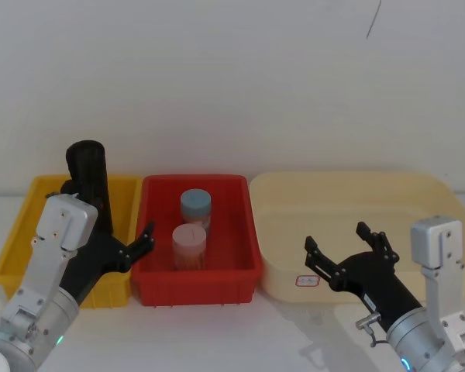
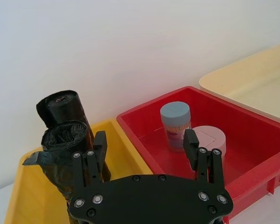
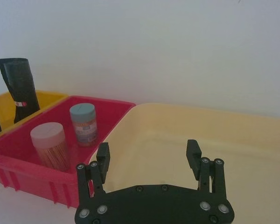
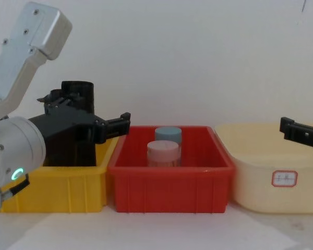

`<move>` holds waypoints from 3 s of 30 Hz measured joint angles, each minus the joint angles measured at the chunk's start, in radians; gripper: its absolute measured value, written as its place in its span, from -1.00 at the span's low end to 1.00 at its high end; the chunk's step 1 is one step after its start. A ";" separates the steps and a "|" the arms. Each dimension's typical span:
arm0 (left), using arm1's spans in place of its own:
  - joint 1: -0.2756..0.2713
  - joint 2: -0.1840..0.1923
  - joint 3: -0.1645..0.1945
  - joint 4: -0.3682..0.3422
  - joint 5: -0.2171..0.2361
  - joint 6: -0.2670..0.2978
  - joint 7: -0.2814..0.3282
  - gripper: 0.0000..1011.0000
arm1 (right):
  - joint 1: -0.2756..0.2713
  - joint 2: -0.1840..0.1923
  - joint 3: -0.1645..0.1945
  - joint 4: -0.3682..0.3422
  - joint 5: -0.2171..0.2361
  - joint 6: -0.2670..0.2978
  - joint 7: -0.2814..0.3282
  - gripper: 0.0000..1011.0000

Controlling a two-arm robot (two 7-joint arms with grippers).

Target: Pick up the garbage bag with the one hand and transfer it to the other hand.

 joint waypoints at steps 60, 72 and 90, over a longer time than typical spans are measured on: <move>0.173 0.018 -0.102 -0.125 -0.004 0.058 0.097 0.98 | 0.000 0.000 0.000 0.000 0.000 0.000 0.000 0.98; 0.150 0.006 -0.123 -0.096 -0.017 0.079 0.081 0.98 | 0.000 0.000 0.000 0.000 0.000 0.000 0.000 0.98; 0.081 -0.009 -0.132 -0.019 -0.024 0.098 0.025 0.98 | 0.000 0.000 0.000 0.000 0.000 0.000 0.000 0.98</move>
